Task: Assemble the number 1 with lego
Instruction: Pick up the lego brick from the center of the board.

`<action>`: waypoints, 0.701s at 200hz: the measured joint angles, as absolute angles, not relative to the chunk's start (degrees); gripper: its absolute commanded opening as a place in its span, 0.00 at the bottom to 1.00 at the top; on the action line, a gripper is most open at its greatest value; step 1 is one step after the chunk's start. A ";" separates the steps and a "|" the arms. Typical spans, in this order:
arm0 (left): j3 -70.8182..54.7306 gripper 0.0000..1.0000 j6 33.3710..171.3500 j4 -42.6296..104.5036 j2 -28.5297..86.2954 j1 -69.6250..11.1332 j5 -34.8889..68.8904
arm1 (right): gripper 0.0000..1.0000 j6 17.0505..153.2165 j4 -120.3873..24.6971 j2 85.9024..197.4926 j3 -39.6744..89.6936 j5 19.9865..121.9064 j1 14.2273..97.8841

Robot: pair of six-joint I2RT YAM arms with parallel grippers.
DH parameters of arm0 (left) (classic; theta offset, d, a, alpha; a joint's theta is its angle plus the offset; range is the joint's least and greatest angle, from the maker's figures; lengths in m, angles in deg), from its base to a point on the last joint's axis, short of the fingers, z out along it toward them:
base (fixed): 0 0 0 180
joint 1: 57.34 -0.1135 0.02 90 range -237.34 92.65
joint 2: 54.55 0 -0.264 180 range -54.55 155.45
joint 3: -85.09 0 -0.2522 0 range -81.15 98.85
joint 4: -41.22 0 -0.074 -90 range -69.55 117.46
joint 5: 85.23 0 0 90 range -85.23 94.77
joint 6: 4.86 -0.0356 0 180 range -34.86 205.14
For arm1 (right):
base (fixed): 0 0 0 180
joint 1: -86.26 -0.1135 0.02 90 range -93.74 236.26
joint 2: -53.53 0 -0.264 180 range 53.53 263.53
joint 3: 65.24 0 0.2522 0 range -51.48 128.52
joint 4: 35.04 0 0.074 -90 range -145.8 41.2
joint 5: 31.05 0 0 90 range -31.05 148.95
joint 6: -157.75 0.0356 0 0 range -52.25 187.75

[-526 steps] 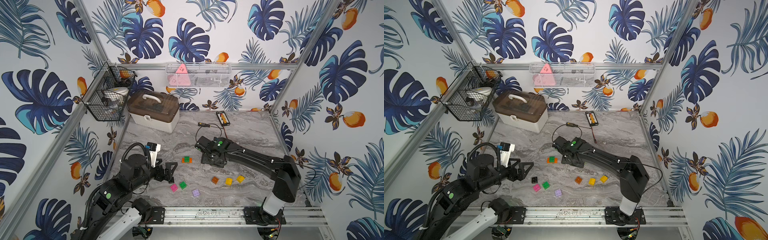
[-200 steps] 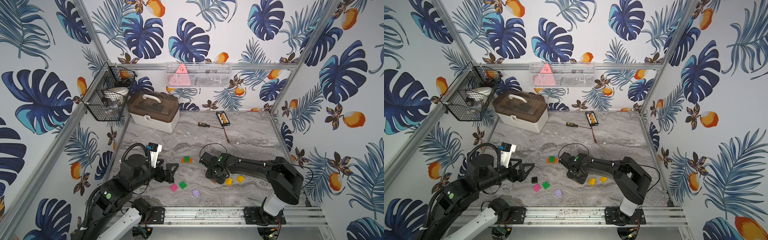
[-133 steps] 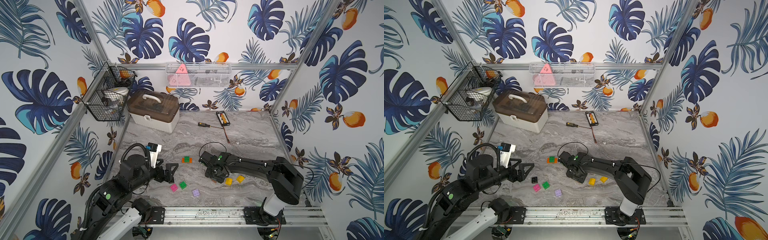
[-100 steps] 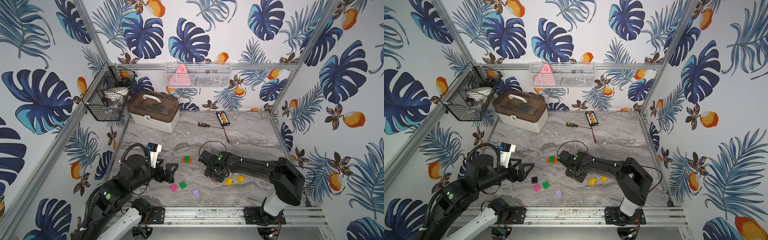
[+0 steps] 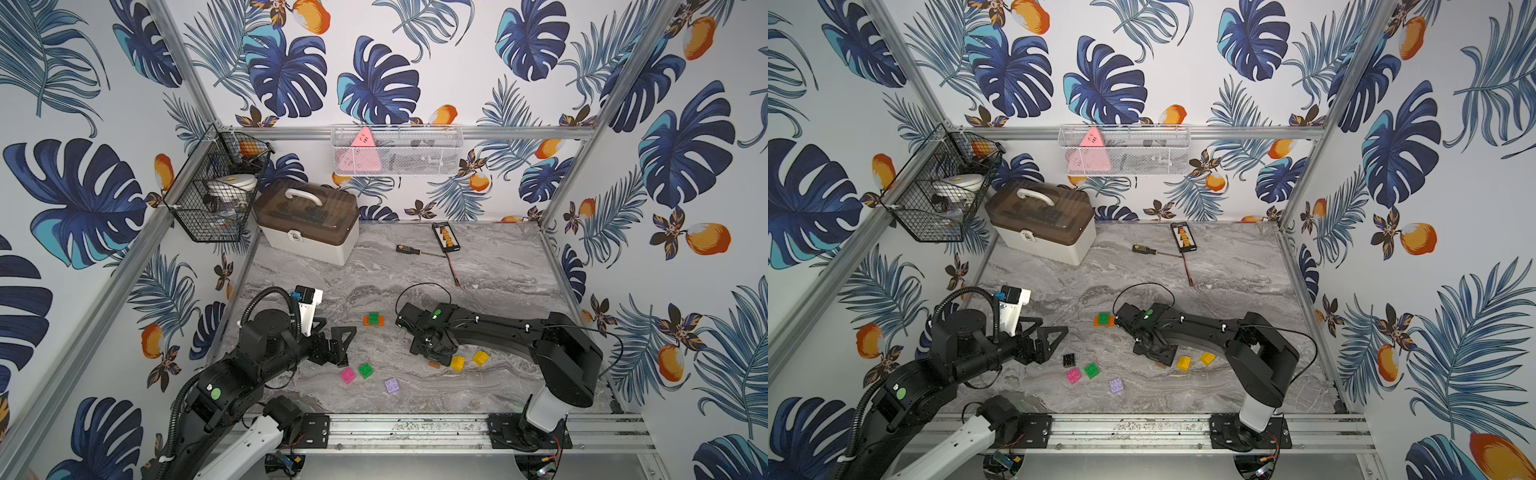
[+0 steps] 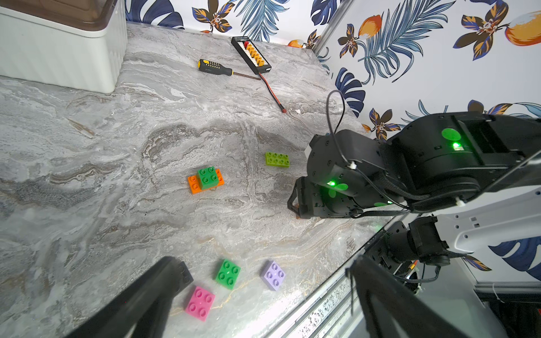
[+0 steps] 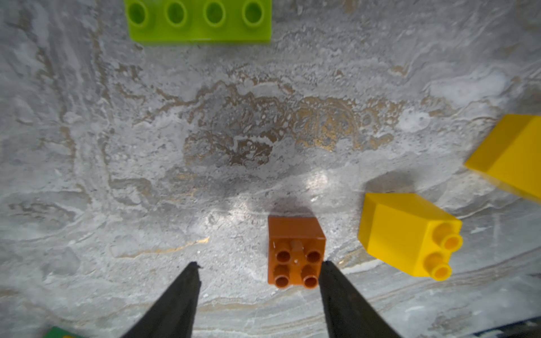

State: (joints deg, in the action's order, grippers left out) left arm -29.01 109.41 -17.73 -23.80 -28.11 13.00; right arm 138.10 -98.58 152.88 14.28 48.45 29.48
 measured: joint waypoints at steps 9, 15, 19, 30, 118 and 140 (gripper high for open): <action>-29.01 0.99 109.41 -17.73 -23.78 -28.11 12.98 | 0.78 136.61 -98.75 153.10 15.13 48.29 29.46; -29.01 0.99 109.41 -17.73 -23.76 -28.11 12.96 | 0.78 135.54 -98.75 153.04 15.39 48.31 29.46; -29.01 0.99 109.41 -17.73 -23.74 -28.11 12.96 | 0.78 135.23 -98.73 152.93 15.41 48.34 29.46; -29.01 0.99 109.41 -17.73 -23.72 -28.11 12.96 | 0.77 134.18 -99.17 152.45 15.24 48.38 29.46; -29.03 0.99 109.41 -17.71 -23.37 -28.11 12.83 | 0.60 135.28 -94.95 150.41 7.87 52.45 30.66; -29.03 0.99 109.41 -17.69 -23.15 -28.11 12.83 | 0.53 135.87 -94.36 150.02 7.30 52.82 31.28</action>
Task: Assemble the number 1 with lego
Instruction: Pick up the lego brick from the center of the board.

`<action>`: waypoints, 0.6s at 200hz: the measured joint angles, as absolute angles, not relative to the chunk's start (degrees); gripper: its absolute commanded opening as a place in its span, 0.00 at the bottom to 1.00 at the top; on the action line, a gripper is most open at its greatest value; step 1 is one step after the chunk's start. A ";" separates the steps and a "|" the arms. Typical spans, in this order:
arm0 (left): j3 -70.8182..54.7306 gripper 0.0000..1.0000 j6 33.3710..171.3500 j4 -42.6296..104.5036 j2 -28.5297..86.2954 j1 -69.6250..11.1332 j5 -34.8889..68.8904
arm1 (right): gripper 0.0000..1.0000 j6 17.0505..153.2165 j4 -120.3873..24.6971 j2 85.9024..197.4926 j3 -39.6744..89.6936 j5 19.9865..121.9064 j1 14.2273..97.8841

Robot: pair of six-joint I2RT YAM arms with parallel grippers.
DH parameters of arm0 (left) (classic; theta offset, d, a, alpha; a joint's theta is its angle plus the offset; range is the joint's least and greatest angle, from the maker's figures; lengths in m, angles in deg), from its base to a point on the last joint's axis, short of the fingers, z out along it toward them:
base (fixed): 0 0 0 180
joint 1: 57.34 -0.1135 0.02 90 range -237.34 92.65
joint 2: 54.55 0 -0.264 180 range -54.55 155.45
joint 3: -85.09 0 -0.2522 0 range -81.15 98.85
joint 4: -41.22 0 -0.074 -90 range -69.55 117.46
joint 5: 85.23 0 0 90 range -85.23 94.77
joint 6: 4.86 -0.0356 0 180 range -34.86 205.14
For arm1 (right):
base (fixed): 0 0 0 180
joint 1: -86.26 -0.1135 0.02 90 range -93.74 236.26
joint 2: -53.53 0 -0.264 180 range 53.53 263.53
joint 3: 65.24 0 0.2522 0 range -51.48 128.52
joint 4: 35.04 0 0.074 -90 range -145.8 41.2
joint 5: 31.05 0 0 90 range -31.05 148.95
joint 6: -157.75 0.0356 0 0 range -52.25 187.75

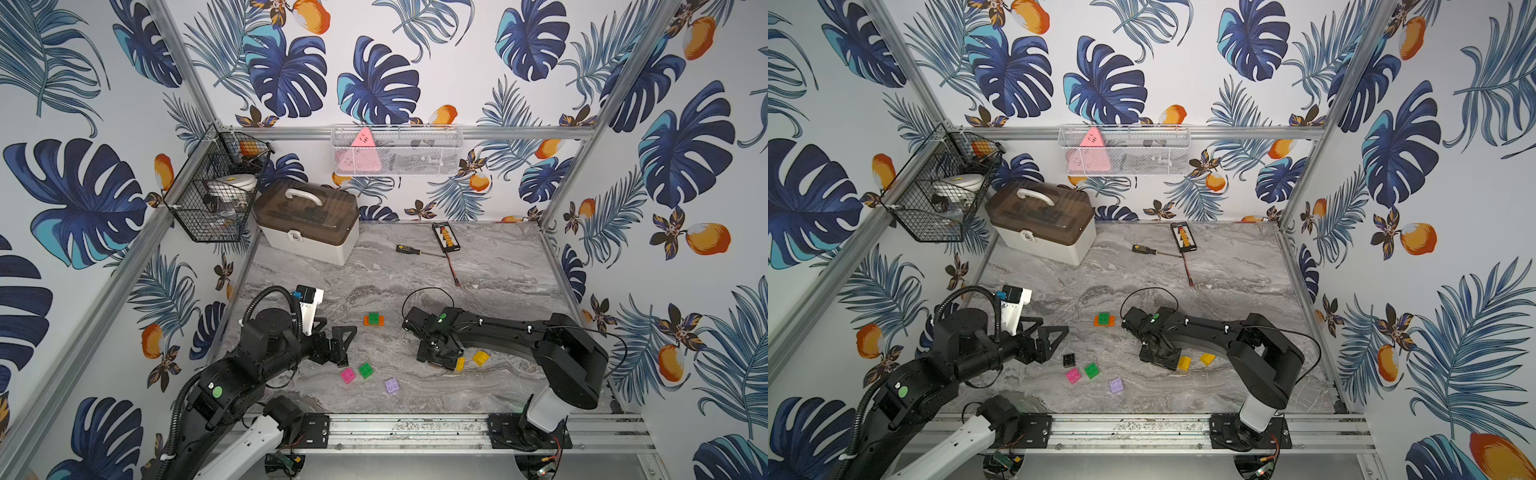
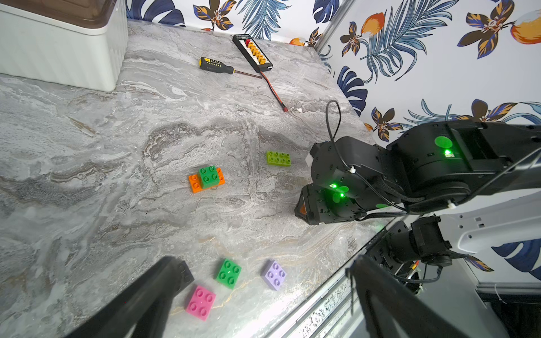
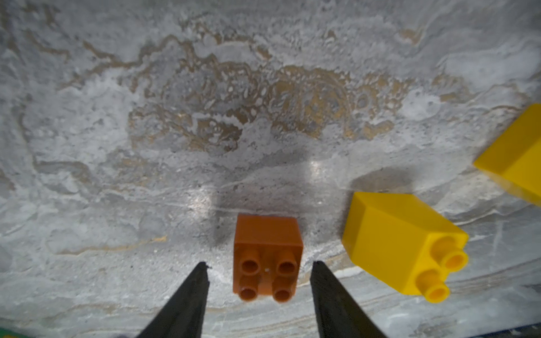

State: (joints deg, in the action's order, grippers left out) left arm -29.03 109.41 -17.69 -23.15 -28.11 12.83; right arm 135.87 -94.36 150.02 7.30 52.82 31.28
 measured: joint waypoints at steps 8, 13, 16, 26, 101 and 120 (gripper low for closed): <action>-29.03 0.99 109.41 -17.69 -23.06 -28.11 12.83 | 0.53 135.87 -94.09 149.95 7.19 52.82 31.54; -29.03 0.99 109.41 -17.69 -23.04 -28.11 12.85 | 0.53 135.89 -93.85 149.95 7.06 52.84 31.65; -29.03 0.99 109.41 -17.69 -23.02 -28.11 12.83 | 0.52 135.87 -93.77 149.98 7.00 52.84 31.74; -29.03 0.99 109.41 -17.69 -23.04 -28.11 12.83 | 0.52 135.89 -93.70 150.00 6.78 52.86 32.02; -29.03 0.99 109.41 -17.62 -23.08 -28.11 12.83 | 0.42 135.87 -93.44 150.74 6.91 52.84 32.26; -29.03 0.99 109.41 -17.62 -23.30 -28.11 12.80 | 0.38 135.87 -93.44 151.00 6.91 52.84 32.24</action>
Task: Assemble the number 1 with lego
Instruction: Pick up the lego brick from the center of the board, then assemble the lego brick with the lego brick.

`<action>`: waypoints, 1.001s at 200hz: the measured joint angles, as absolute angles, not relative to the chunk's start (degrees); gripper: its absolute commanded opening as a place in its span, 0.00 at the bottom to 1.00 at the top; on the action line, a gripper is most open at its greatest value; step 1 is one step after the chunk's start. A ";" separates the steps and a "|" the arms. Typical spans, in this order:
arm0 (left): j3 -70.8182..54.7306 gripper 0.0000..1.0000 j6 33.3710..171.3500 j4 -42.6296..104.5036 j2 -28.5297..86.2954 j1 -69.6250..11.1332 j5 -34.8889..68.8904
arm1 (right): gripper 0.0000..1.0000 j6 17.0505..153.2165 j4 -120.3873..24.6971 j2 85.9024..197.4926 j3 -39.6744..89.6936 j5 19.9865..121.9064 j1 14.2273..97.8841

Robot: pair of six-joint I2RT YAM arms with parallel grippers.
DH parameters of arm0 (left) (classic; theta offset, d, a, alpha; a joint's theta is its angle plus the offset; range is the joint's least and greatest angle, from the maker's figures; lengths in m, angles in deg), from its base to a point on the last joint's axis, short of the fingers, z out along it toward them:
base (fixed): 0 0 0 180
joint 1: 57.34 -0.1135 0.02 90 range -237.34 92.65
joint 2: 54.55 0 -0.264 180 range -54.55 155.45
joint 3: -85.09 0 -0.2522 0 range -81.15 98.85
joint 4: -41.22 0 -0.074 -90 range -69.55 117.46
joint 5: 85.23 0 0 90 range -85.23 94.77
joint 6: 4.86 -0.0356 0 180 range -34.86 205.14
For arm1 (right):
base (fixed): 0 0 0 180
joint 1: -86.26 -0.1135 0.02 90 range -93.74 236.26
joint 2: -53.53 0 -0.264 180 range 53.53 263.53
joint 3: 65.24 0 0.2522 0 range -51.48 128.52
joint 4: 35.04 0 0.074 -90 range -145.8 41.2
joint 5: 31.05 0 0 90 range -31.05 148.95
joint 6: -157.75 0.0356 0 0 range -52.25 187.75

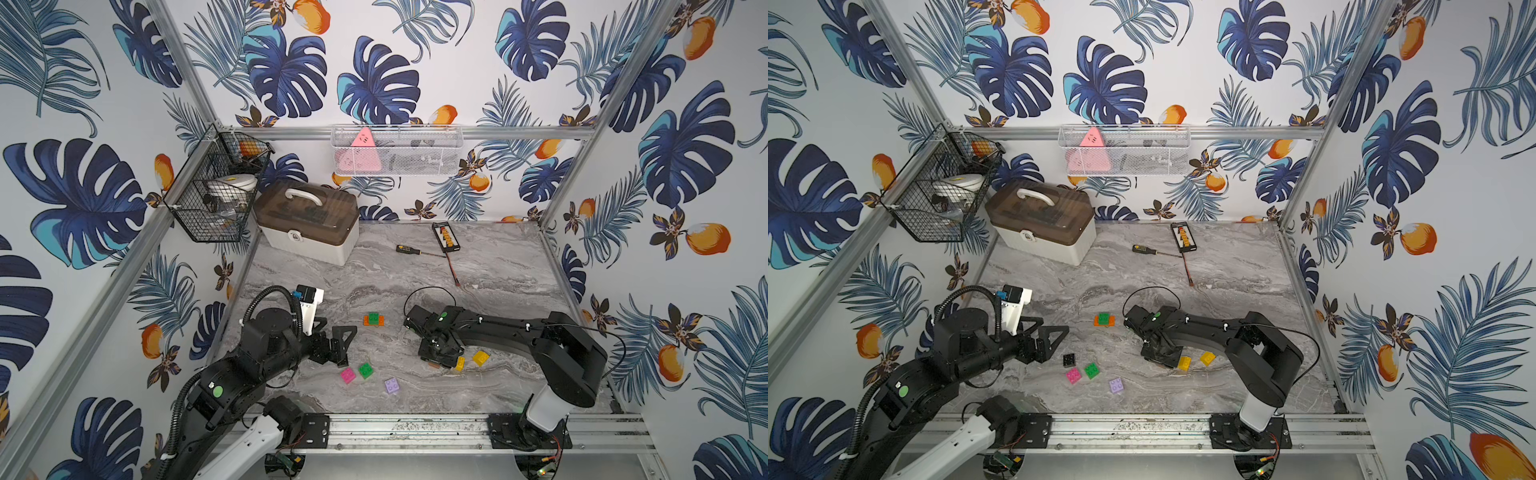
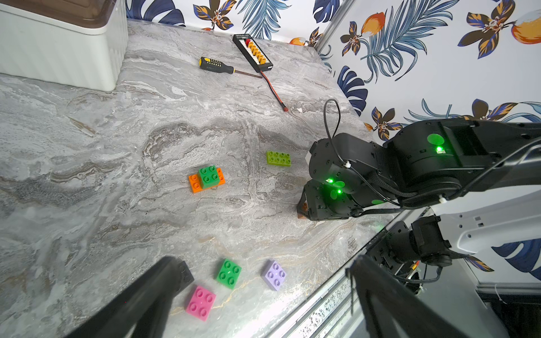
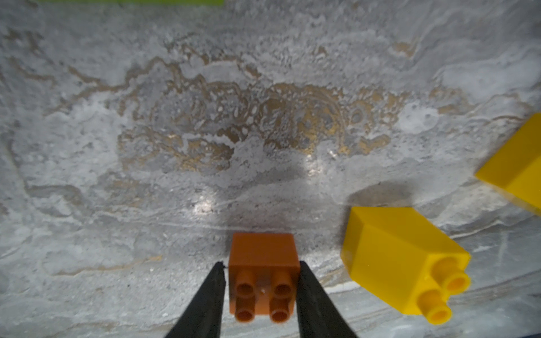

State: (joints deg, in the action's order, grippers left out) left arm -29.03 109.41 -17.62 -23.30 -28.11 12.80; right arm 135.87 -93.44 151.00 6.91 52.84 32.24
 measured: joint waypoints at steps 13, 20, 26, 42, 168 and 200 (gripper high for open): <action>-29.03 0.99 109.41 -17.62 -23.37 -28.11 12.78 | 0.34 135.87 -93.46 151.05 6.98 52.82 32.22; -29.03 0.99 109.41 -17.62 -23.37 -28.11 12.72 | 0.32 135.87 -93.50 151.05 7.15 52.77 32.19; -29.03 0.99 109.43 -17.62 -23.41 -28.11 12.59 | 0.31 135.84 -93.53 151.05 7.35 52.66 32.19; -29.03 0.99 109.43 -17.62 -23.50 -28.11 12.43 | 0.27 135.47 -93.92 151.07 8.33 52.38 32.11; -30.12 0.99 109.43 -17.34 -25.86 -28.11 10.84 | 0.23 115.91 -109.90 172.49 53.81 47.88 31.17; -31.57 0.99 109.43 -16.23 -29.31 -28.11 9.94 | 0.23 111.34 -114.31 181.95 67.69 47.29 31.19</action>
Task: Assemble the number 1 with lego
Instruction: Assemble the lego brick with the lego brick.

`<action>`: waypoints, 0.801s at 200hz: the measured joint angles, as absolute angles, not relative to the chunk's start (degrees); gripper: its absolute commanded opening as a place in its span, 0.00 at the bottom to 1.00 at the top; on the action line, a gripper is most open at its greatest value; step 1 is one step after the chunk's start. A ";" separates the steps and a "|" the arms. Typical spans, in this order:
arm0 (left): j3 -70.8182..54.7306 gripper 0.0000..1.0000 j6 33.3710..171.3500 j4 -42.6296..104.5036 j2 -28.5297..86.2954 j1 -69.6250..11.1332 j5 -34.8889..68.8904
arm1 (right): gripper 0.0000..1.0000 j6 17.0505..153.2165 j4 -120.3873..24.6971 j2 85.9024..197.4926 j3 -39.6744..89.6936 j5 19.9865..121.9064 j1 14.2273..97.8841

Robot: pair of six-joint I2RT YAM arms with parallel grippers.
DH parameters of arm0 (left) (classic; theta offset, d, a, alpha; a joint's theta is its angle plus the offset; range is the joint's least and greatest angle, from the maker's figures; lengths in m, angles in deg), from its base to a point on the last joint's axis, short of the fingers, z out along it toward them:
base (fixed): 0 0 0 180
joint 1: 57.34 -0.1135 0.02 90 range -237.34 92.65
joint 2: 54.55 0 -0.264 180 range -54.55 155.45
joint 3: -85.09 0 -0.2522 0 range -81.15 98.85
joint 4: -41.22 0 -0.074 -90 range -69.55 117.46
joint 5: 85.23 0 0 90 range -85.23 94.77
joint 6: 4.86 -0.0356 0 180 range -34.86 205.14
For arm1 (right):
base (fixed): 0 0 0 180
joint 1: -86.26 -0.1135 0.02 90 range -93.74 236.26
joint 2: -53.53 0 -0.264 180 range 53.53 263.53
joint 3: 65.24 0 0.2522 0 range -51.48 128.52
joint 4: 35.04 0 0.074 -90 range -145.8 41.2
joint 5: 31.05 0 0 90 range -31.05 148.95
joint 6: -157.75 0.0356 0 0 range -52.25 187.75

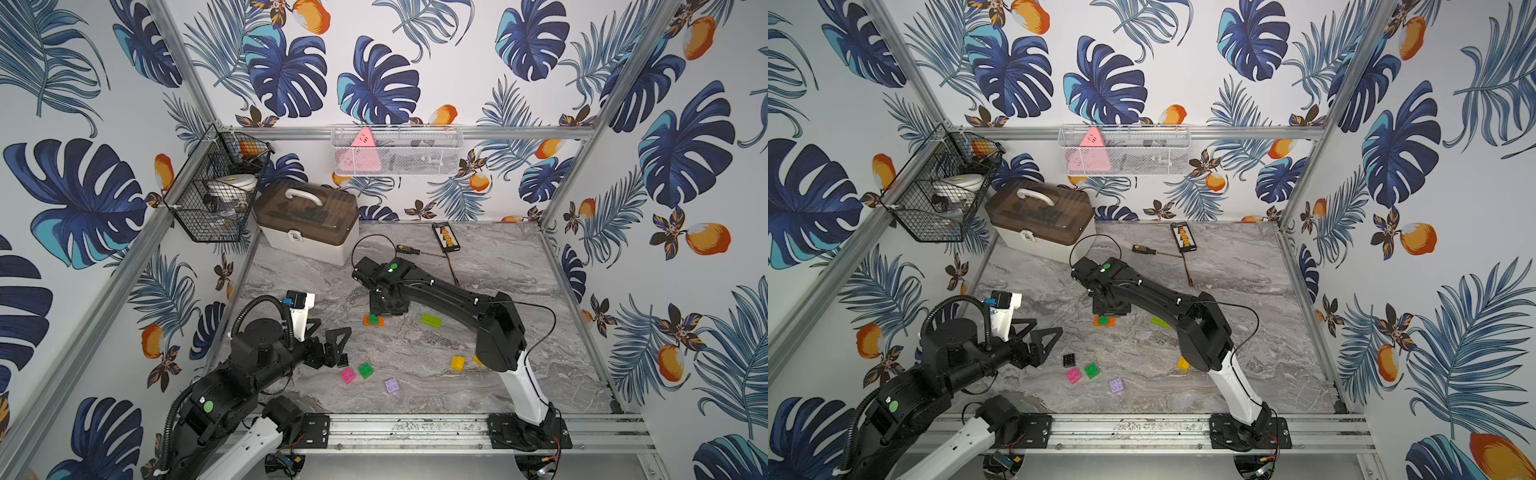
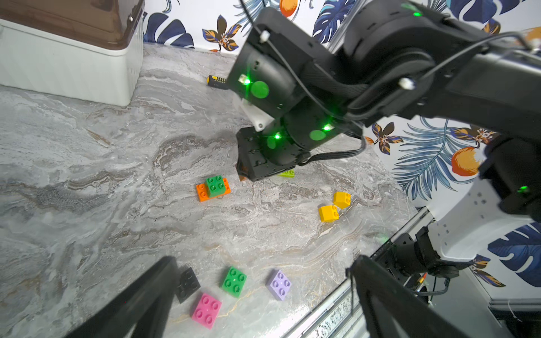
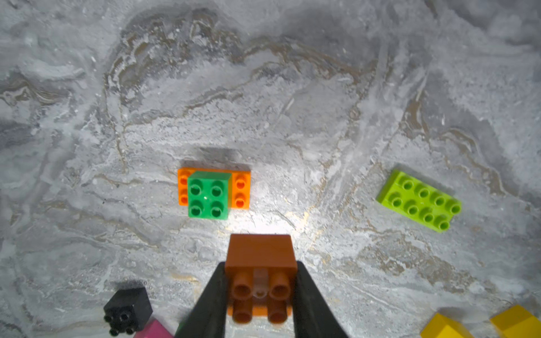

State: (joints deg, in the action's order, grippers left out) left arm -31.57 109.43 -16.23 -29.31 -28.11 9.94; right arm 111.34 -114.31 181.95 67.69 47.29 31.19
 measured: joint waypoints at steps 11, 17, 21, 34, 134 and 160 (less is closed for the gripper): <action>-31.68 0.99 109.43 -15.96 -29.77 -28.11 9.39 | 0.23 110.23 -115.54 184.16 71.04 47.37 31.19; -31.68 0.99 109.43 -15.79 -29.79 -28.11 9.37 | 0.22 110.07 -116.10 185.36 72.79 47.53 31.19; -31.68 0.99 109.43 -15.72 -29.75 -28.11 9.37 | 0.22 109.79 -116.52 186.08 73.90 47.59 31.19; -31.65 0.99 109.43 -15.75 -29.47 -28.11 9.44 | 0.19 109.03 -117.63 188.20 77.14 47.99 31.19; -30.82 0.99 109.41 -15.85 -28.33 -28.18 10.49 | 0.14 107.74 -121.18 196.60 86.51 52.23 31.08; -30.82 0.99 109.41 -15.85 -28.39 -28.55 10.51 | 0.14 107.76 -121.94 198.37 88.76 52.45 31.08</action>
